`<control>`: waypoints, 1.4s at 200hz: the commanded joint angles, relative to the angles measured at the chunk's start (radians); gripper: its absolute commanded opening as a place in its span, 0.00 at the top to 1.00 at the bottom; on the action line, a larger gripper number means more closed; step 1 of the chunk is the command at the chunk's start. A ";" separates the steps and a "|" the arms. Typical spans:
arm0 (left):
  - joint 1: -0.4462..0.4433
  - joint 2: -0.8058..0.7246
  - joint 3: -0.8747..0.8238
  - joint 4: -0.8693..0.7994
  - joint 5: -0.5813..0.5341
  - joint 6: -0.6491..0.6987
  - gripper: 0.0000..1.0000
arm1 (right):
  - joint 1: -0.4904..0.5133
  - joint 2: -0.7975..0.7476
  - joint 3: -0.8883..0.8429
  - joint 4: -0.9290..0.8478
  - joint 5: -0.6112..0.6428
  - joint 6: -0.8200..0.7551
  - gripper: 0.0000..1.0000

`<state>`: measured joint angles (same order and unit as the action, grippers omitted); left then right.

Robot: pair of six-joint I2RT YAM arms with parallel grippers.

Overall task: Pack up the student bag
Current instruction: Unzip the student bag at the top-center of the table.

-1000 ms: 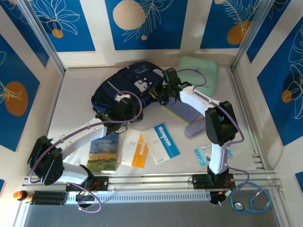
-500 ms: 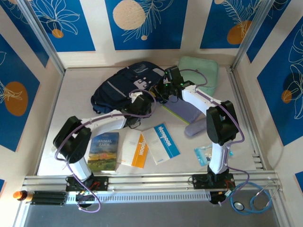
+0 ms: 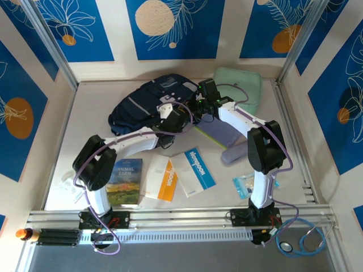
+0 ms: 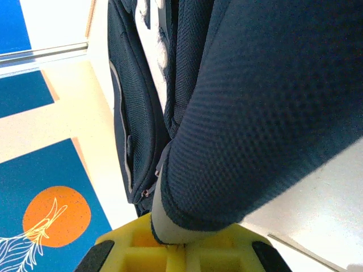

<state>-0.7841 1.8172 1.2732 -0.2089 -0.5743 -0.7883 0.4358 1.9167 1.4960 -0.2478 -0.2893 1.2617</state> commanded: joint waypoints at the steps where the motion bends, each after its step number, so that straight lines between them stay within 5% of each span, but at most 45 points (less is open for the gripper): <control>1: -0.004 0.029 0.052 -0.037 -0.080 -0.013 0.63 | 0.003 -0.034 0.040 -0.001 -0.105 0.014 1.00; 132: 0.043 0.061 0.115 -0.057 -0.053 0.029 0.80 | 0.004 -0.036 0.067 -0.022 -0.157 0.013 1.00; 192: 0.046 0.028 0.078 -0.056 -0.052 0.032 1.00 | 0.004 -0.022 0.089 -0.058 -0.133 -0.006 1.00; 235: 0.057 -0.100 -0.004 -0.079 0.064 0.082 1.00 | 0.003 -0.024 0.098 -0.070 -0.111 -0.023 1.00; 280: 0.115 -0.205 -0.048 -0.175 0.347 0.146 1.00 | 0.009 -0.015 0.107 -0.070 -0.113 -0.034 1.00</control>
<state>-0.7086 1.6737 1.2339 -0.2970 -0.3958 -0.6941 0.4370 1.9171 1.5585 -0.3195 -0.3382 1.2526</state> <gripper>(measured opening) 0.048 0.056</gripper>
